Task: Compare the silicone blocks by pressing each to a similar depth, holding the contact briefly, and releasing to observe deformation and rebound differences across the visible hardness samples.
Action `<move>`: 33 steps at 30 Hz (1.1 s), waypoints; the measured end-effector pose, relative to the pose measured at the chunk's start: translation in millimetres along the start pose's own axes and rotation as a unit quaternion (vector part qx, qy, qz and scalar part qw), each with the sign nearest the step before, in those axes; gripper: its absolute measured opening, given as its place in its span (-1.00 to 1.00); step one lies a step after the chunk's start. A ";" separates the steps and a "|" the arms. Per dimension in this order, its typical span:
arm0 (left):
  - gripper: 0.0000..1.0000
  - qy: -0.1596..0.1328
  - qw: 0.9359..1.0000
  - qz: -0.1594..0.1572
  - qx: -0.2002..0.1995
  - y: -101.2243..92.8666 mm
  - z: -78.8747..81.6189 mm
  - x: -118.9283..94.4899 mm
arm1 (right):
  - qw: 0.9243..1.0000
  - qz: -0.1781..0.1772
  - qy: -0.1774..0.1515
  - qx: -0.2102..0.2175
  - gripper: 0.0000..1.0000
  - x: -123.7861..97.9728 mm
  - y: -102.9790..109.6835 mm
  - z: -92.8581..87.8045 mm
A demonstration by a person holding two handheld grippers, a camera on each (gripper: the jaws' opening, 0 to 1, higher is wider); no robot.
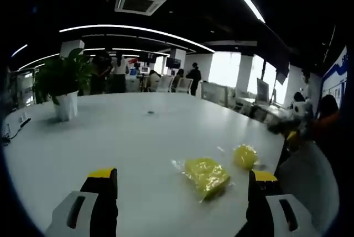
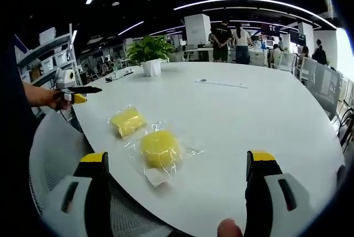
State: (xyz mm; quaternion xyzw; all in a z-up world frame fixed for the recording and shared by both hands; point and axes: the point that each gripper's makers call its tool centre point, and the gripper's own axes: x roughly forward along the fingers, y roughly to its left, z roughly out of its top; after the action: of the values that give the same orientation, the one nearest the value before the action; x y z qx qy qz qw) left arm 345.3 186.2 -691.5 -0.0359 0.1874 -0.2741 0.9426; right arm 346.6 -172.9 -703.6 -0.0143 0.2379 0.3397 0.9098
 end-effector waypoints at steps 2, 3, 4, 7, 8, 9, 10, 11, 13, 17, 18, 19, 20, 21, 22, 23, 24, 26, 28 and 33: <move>1.00 0.003 1.000 0.001 -0.003 -0.2 -2.9 -0.2 | 1.000 -0.003 0.002 0.006 0.93 -0.4 -1.9 0.6; 1.00 0.004 1.000 0.001 -0.005 -0.3 -3.8 -0.2 | 1.000 -0.006 0.001 0.006 0.93 -0.7 -3.2 0.5; 1.00 0.004 1.000 0.000 -0.006 -0.7 -4.5 -0.2 | 1.000 -0.009 0.002 0.009 0.93 -0.6 -4.6 0.4; 1.00 0.007 1.000 0.000 -0.008 -2.8 -6.6 -0.5 | 1.000 -0.008 -0.003 0.013 0.93 -0.7 -4.1 2.3; 1.00 0.007 1.000 0.000 -0.008 -3.3 -7.0 -0.7 | 1.000 -0.008 -0.003 0.011 0.93 -0.8 -3.7 2.9; 1.00 0.007 1.000 0.000 -0.010 -3.9 -7.3 -0.7 | 1.000 -0.007 -0.003 0.010 0.93 -0.4 -3.6 3.2; 1.00 0.008 1.000 0.000 -0.011 -4.6 -8.2 -0.6 | 1.000 -0.006 -0.001 0.010 0.93 -0.3 -3.2 2.6; 1.00 0.007 1.000 0.000 -0.011 -5.8 -9.0 -0.4 | 1.000 -0.006 0.001 0.009 0.93 0.0 -3.5 1.9; 1.00 0.008 1.000 -0.002 -0.009 -10.7 -10.7 0.3 | 1.000 -0.006 0.000 0.007 0.93 0.0 -3.8 1.6; 1.00 0.015 1.000 -0.002 -0.010 -13.4 -15.4 -0.2 | 1.000 -0.004 0.001 0.002 0.93 1.0 -2.4 2.3; 1.00 0.013 1.000 0.000 -0.010 -13.5 -14.8 -0.8 | 1.000 -0.002 0.000 0.002 0.93 1.3 -1.3 3.1; 1.00 0.010 1.000 0.001 -0.010 -13.5 -13.6 -1.1 | 1.000 -0.001 0.000 0.001 0.93 1.6 -1.4 2.8; 1.00 0.009 1.000 0.003 -0.014 -12.1 -13.3 -1.4 | 1.000 -0.001 0.001 -0.001 0.93 2.1 -1.4 2.8; 1.00 0.009 1.000 0.004 -0.016 -10.7 -13.3 -1.6 | 1.000 0.000 0.001 -0.002 0.93 1.8 -0.7 2.9; 1.00 0.009 1.000 0.008 -0.016 -8.6 -12.4 -1.9 | 1.000 0.000 0.001 -0.002 0.93 1.9 -0.7 2.9; 1.00 0.007 1.000 0.009 -0.016 -7.6 -11.2 -2.0 | 1.000 -0.001 0.002 -0.001 0.93 1.9 -0.6 2.7; 1.00 0.004 1.000 0.011 -0.013 -6.4 -9.6 -2.1 | 1.000 -0.002 0.002 -0.001 0.93 1.9 -0.8 2.6; 1.00 0.000 1.000 0.014 0.003 -6.7 -5.8 -2.3 | 1.000 -0.001 0.001 0.000 0.93 2.1 0.7 3.6; 1.00 -0.003 1.000 0.010 0.005 -9.1 -6.5 -2.7 | 1.000 -0.001 0.001 -0.003 0.93 3.2 1.3 2.3; 1.00 0.008 1.000 0.012 -0.008 -7.7 -14.6 -4.0 | 1.000 0.000 -0.001 -0.001 0.93 3.8 3.4 1.4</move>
State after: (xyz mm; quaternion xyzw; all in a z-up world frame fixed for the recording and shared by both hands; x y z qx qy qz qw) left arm 332.8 182.4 -702.5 -0.0394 0.1975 -0.2617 0.9439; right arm 347.5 -167.8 -703.5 -0.0146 0.2369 0.3401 0.9099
